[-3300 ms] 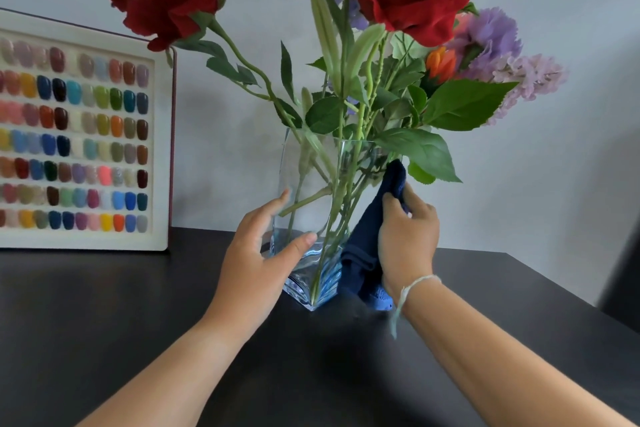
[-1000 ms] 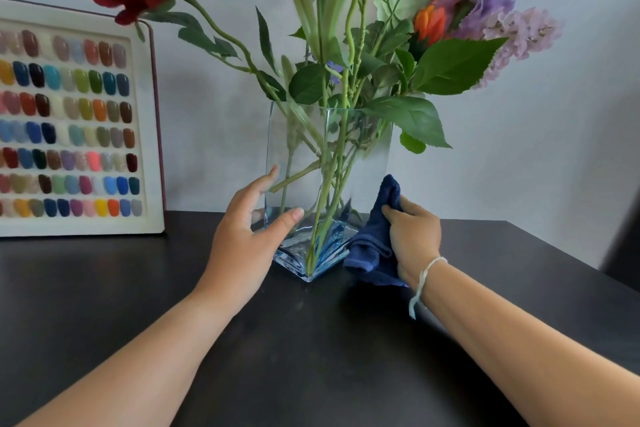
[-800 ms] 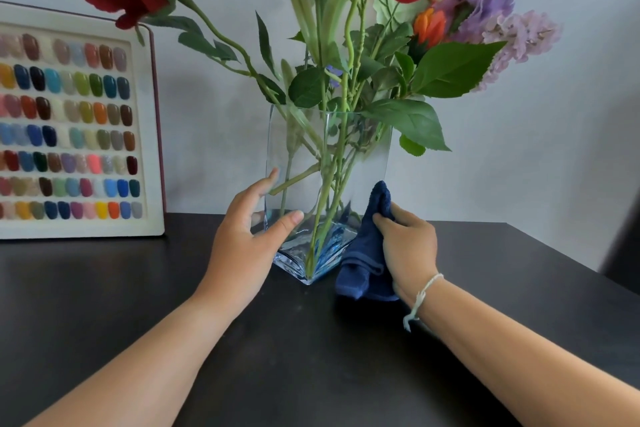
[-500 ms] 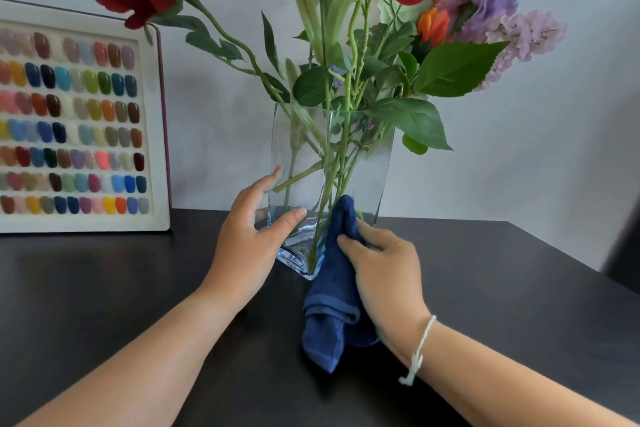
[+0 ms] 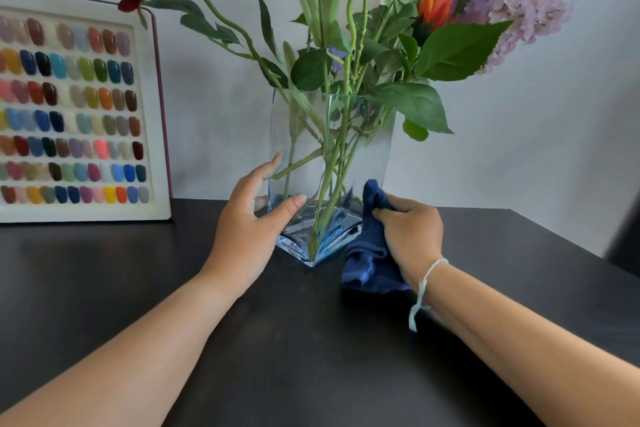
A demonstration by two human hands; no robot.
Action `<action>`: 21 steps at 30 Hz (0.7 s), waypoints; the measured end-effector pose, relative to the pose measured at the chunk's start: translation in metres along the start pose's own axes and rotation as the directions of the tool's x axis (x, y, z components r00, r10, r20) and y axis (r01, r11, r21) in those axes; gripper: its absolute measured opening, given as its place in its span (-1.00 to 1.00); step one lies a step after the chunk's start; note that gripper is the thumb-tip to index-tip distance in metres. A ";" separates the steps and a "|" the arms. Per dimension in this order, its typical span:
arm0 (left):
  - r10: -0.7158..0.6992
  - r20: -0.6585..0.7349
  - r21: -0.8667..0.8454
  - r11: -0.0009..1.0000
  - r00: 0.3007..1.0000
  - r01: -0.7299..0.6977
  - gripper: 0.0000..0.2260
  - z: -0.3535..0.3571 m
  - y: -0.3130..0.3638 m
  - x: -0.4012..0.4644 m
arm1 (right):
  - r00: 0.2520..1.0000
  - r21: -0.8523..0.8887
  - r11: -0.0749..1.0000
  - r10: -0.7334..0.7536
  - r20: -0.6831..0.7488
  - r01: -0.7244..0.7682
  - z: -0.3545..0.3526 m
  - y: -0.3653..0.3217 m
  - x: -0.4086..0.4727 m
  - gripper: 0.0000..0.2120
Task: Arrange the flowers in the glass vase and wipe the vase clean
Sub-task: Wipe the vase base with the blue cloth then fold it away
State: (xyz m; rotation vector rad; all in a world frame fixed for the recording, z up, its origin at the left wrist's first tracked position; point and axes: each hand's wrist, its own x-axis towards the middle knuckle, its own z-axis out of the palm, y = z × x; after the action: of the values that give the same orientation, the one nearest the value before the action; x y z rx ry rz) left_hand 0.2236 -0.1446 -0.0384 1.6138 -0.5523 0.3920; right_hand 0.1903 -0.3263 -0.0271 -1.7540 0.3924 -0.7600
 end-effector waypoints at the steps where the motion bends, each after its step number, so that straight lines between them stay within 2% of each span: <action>1: 0.000 0.001 -0.002 1.000 1.000 0.000 -0.50 0.000 0.000 0.000 | 1.000 -0.049 0.999 0.009 -0.006 -0.009 -0.003 0.001 0.006 -0.79; 7: 0.012 -0.004 0.005 1.000 1.000 -0.012 -0.52 0.001 -0.002 0.001 | 0.997 -0.288 0.957 0.000 0.075 0.022 -0.013 0.001 0.023 -0.84; 10: 0.014 -0.006 0.013 1.000 1.000 -0.013 -0.51 0.001 -0.002 0.001 | 0.989 -0.398 0.912 -0.043 0.144 0.097 -0.017 -0.004 0.020 -0.73; 15: 0.011 -0.006 0.010 1.000 1.000 -0.011 -0.50 0.001 -0.003 0.002 | 0.962 -0.672 0.704 -0.066 0.263 0.232 -0.016 -0.014 0.011 -0.76; 17: 0.010 -0.003 0.007 1.000 1.000 -0.010 -0.49 0.001 -0.003 0.002 | 0.956 -0.720 0.644 -0.067 0.285 0.259 -0.016 -0.016 0.011 -0.74; 21: 0.021 -0.002 -0.001 1.000 1.000 -0.021 -0.49 0.001 -0.003 0.002 | 0.924 -0.719 0.622 -0.017 0.383 0.310 -0.018 -0.021 0.014 -0.78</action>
State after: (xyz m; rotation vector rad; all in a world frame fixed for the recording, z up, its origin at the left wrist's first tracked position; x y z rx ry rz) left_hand 0.2265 -0.1455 -0.0397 1.6081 -0.5684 0.4085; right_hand 0.1857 -0.3414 -0.0004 -2.7352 0.3362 -0.3902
